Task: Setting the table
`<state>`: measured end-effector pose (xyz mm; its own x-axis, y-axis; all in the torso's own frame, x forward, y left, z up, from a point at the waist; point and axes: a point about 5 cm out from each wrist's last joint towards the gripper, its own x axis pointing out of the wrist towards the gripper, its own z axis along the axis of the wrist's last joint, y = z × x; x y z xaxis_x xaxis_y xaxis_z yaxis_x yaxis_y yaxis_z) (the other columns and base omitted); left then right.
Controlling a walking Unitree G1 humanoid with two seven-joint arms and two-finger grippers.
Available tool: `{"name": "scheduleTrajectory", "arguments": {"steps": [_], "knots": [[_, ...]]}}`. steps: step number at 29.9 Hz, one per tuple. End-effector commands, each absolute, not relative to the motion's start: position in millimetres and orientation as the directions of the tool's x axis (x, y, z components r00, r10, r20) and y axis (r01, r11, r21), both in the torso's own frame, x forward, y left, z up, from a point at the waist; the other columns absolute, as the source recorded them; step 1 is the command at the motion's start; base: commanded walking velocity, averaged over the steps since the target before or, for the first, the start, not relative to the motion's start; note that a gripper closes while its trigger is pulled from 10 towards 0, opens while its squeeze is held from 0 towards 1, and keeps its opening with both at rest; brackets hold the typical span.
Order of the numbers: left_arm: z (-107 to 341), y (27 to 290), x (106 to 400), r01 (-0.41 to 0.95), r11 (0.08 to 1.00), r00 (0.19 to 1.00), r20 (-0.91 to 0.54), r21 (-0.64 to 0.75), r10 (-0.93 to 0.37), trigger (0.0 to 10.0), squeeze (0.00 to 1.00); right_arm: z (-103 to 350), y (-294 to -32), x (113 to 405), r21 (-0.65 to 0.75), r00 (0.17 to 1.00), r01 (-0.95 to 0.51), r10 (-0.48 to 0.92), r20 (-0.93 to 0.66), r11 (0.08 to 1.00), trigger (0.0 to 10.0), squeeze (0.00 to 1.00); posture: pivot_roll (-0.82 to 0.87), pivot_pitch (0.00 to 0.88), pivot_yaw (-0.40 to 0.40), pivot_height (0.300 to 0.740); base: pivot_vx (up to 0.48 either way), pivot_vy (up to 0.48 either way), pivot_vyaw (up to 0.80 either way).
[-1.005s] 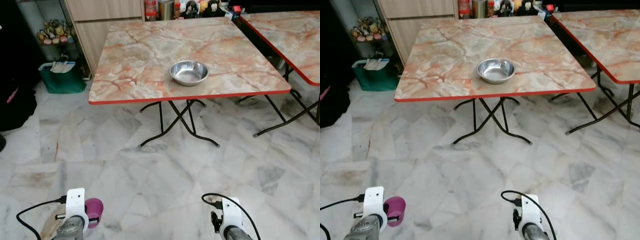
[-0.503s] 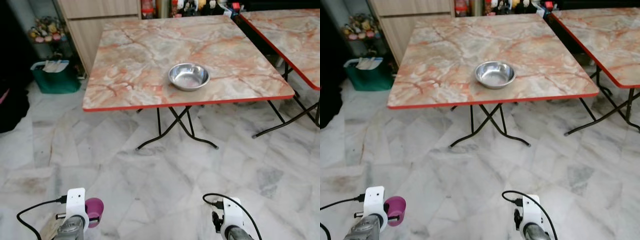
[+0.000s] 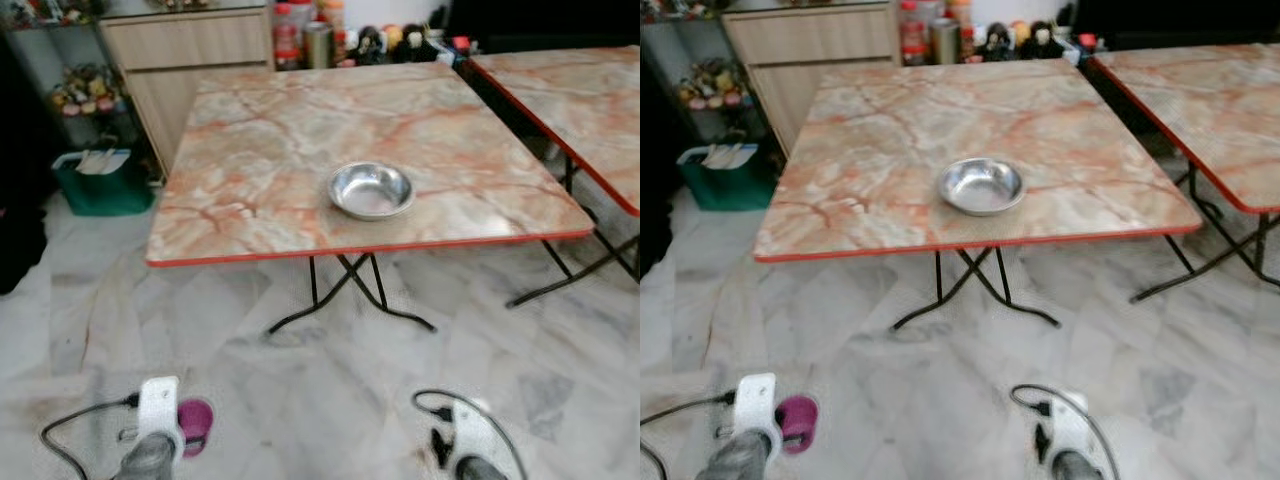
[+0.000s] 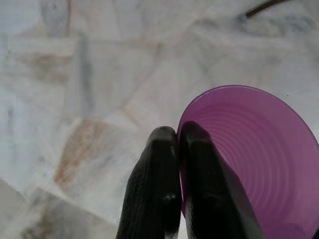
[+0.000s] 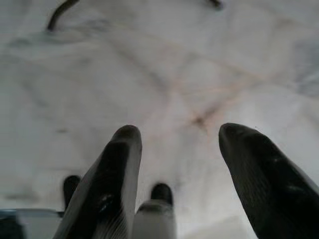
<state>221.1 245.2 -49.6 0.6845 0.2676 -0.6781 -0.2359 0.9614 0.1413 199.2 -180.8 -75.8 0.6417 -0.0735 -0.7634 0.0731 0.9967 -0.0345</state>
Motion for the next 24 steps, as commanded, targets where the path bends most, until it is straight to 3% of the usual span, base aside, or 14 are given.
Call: {"name": "scheduleTrajectory", "arguments": {"steps": [1, 12, 20, 24], "knots": [[-49.0, 239.3, 225.0, -0.232, 0.965, 0.69, -0.677, 0.126, 0.254, 10.0, 0.0, -75.9, -191.1, 196.7, -0.055, 0.635, 0.089, -0.099, -0.766, 0.995, 10.0, 0.0, -0.04, 0.046, 0.037, 0.74, 0.398, 0.0, 0.0], [-49.9, 237.9, 224.0, -0.232, 0.965, 0.691, -0.678, 0.12, 0.251, 10.0, 0.0, -75.1, -189.6, 198.7, -0.051, 0.638, 0.087, -0.095, -0.764, 0.995, 10.0, 0.0, -0.04, 0.058, 0.033, 0.74, 0.384, 0.0, 0.0], [-49.7, 245.0, 218.8, -0.252, 0.958, 0.704, -0.654, 0.136, 0.278, 10.0, 0.0, -75.6, -191.6, 197.2, -0.056, 0.634, 0.09, -0.1, -0.767, 0.994, 10.0, 0.0, -0.03, 0.062, 0.035, 0.74, 0.0, 0.0, 0.0], [-40.0, 257.8, 223.0, -0.348, 0.934, 0.745, -0.581, 0.083, 0.329, 10.0, 0.0, -75.9, -191.7, 196.7, -0.056, 0.633, 0.09, -0.1, -0.768, 0.994, 10.0, 0.0, -0.02, 0.066, 0.033, 0.74, 0.0, 0.0, 0.0]]}}
